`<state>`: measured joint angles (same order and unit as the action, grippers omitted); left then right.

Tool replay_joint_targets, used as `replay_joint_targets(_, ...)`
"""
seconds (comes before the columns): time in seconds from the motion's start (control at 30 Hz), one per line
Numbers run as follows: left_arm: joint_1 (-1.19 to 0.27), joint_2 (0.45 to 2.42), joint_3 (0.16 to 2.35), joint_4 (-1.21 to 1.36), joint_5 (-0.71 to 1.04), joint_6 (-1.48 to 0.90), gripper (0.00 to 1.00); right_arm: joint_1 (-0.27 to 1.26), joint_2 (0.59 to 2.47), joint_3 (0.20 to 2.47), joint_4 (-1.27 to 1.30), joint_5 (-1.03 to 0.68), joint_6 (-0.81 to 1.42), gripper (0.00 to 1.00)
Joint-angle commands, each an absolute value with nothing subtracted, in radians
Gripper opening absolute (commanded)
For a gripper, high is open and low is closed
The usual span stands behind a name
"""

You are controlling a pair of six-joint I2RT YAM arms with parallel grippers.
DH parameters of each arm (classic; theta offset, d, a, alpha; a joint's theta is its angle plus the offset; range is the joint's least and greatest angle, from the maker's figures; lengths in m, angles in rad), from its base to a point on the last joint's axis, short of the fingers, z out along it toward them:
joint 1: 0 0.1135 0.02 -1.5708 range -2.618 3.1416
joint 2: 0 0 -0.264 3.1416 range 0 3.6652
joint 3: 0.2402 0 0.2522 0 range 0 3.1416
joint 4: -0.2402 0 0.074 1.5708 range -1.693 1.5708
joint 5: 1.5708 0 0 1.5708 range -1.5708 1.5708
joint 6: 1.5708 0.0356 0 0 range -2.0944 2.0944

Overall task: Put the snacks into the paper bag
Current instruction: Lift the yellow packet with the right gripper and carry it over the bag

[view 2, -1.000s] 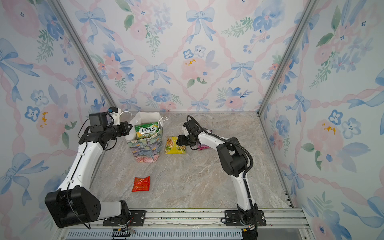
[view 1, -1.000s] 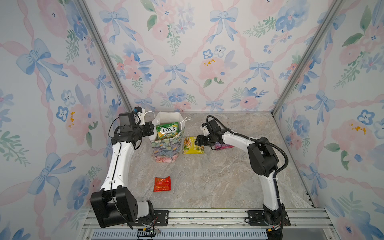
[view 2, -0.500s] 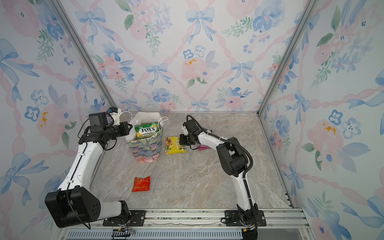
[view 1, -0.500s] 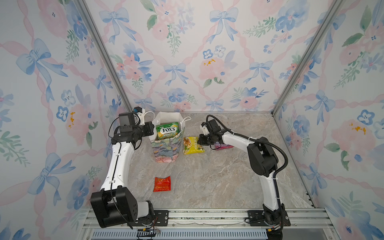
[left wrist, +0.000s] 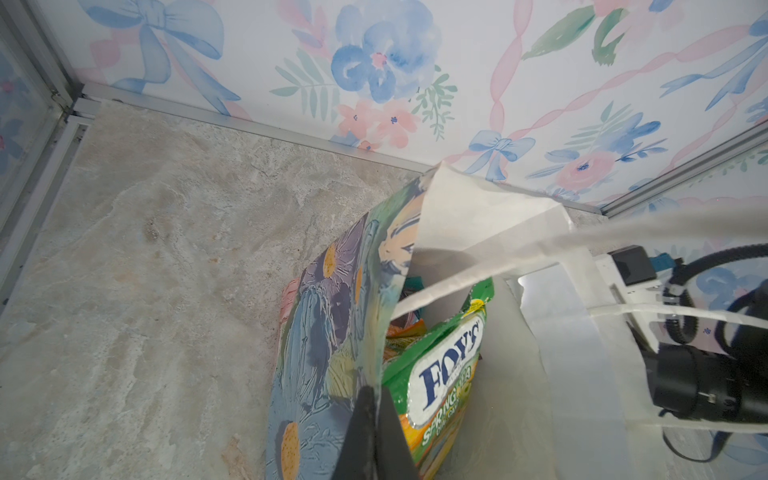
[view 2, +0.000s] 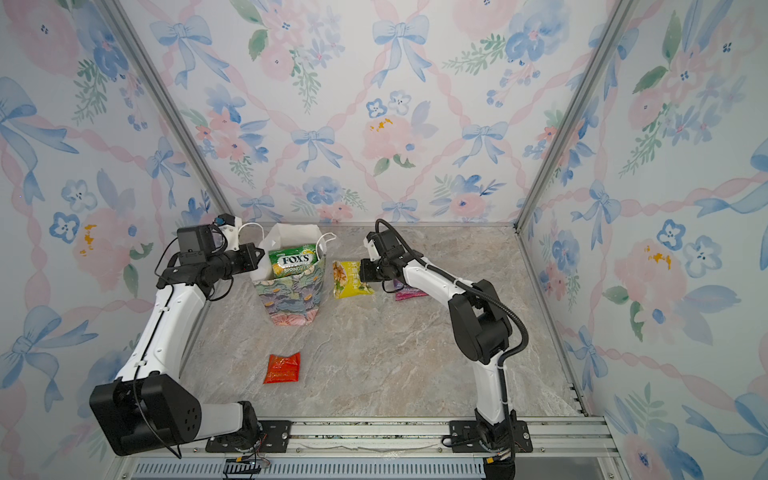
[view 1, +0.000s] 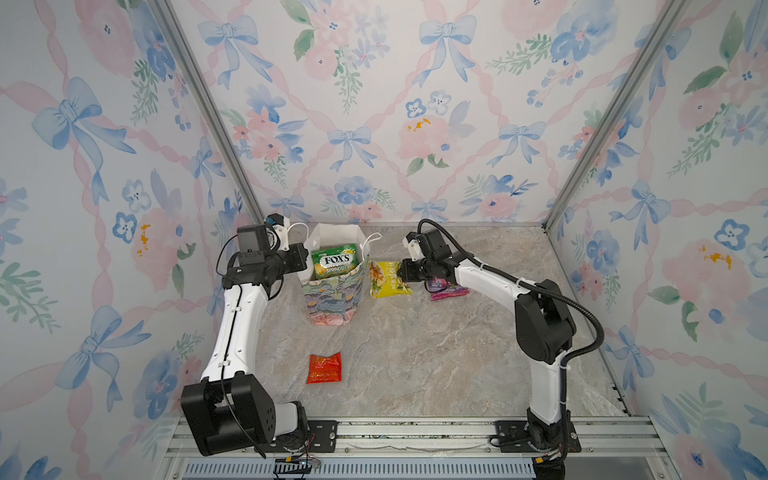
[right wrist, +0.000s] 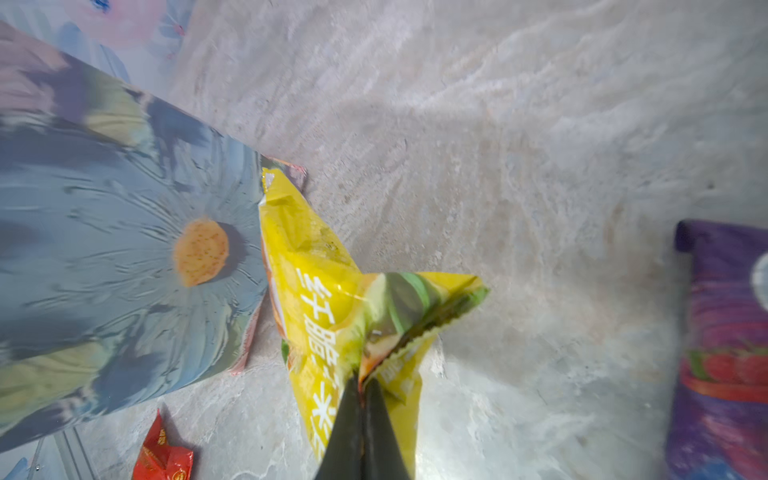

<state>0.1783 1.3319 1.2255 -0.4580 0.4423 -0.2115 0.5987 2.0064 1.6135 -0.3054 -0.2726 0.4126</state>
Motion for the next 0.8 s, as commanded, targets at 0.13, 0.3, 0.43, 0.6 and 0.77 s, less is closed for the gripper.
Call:
replay_joint_targets(0.13,0.192,1.328,1.216,-0.44,0.46,-0.218,0.0,0.609,1.835,1.67,-0.409,-0.152,0.281,0.0)
replay_joint_targets(0.3,0.191,1.33,1.214,-0.437,0.469,-0.219,0.0,0.61,1.783,1.754,-0.452,-0.072,0.205,0.0)
replay_joint_targets(0.43,0.192,1.332,1.215,-0.436,0.472,-0.219,0.0,0.61,1.785,1.858,-0.487,-0.02,0.15,0.0)
replay_joint_targets(0.6,0.193,1.332,1.213,-0.434,0.477,-0.22,0.0,0.621,1.818,1.994,-0.51,-0.006,0.108,0.0)
replay_joint_targets(0.77,0.192,1.332,1.214,-0.433,0.483,-0.219,0.0,0.651,1.857,2.128,-0.535,0.024,0.039,0.0)
